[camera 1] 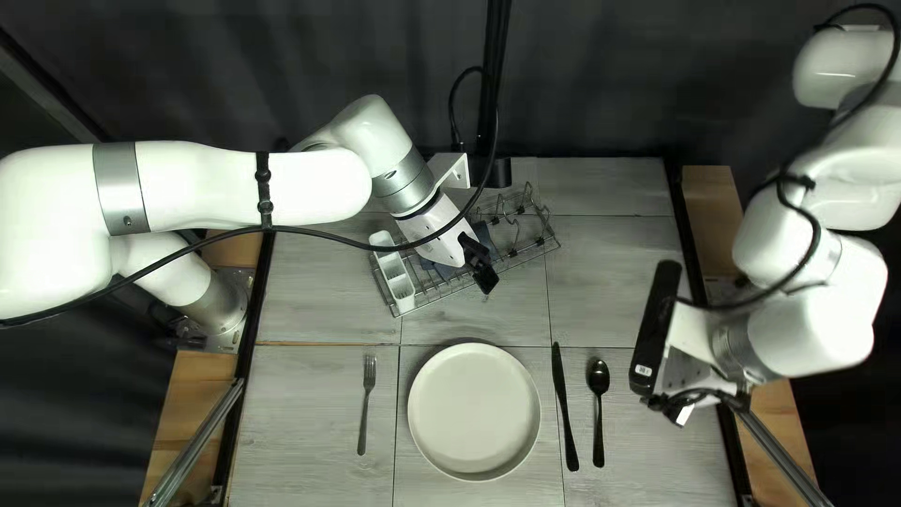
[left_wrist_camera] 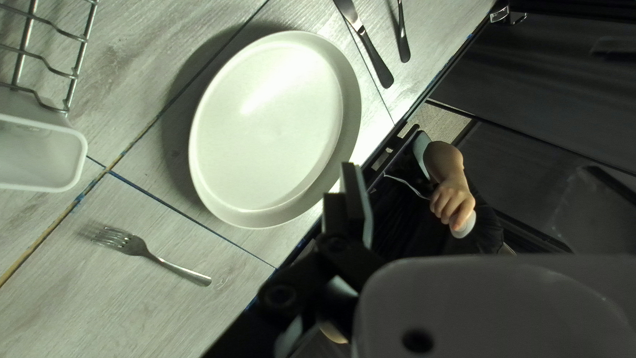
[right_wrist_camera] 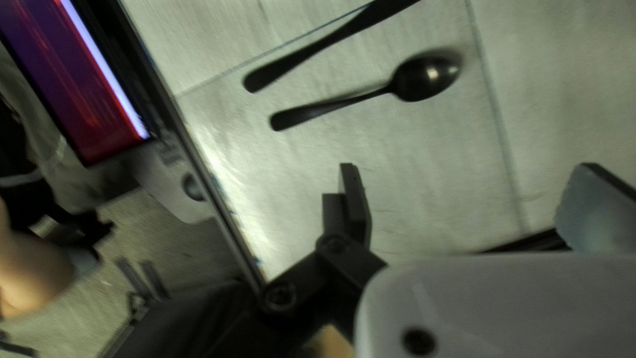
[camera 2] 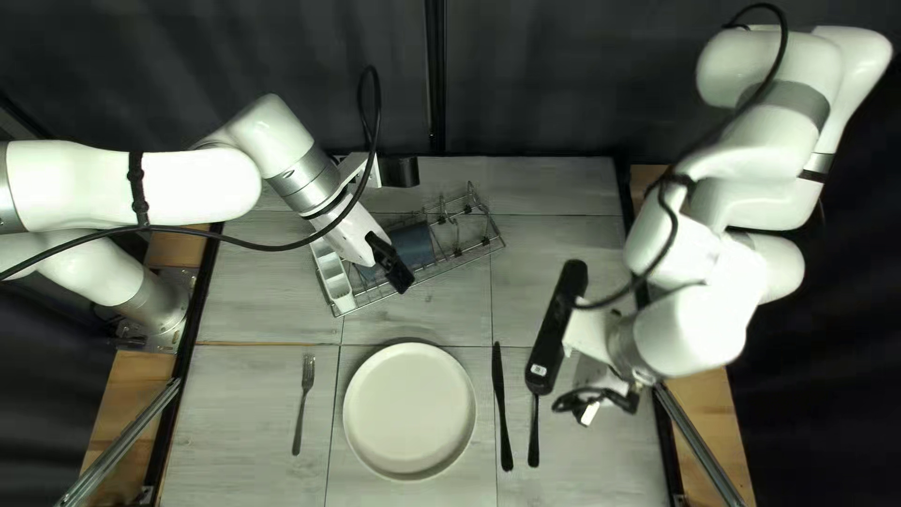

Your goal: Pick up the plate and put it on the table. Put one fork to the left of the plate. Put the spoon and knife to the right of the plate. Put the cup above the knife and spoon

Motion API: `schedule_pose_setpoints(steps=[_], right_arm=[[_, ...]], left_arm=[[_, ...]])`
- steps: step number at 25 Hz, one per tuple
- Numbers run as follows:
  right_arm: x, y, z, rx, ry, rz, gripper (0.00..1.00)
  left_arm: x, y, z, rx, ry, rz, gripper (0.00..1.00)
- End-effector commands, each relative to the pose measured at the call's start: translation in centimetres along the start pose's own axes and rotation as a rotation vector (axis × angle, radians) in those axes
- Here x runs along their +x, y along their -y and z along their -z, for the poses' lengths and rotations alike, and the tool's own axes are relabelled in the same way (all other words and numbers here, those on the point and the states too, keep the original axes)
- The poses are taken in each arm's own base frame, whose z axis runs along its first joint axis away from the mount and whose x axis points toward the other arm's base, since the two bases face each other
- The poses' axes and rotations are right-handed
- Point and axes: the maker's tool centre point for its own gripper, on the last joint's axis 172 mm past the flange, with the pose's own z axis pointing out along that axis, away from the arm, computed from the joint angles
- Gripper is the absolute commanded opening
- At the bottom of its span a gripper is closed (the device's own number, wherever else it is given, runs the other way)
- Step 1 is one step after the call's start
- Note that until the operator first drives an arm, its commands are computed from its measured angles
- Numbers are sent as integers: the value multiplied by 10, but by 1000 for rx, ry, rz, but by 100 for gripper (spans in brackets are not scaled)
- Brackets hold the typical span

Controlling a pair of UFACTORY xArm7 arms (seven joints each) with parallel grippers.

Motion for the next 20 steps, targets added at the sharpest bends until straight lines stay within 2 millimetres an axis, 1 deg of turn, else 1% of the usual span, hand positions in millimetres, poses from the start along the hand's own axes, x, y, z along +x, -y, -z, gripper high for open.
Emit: schedule_pose_setpoints(steps=[1, 2, 3, 4, 20], right_arm=[[0, -1, 0, -1, 0, 2, 100], [0, -1, 0, -1, 0, 2, 100], [0, -1, 0, -1, 0, 2, 100], [0, -1, 0, -1, 0, 2, 100], [0, -1, 0, -1, 0, 2, 100]], left_arm=[[15, 13, 18, 16, -29, -57, 100], [22, 23, 28, 51, -36, -131, 100], [25, 30, 37, 84, -48, -175, 100], [26, 33, 39, 102, -56, -195, 100], [26, 34, 40, 109, -59, -204, 100]])
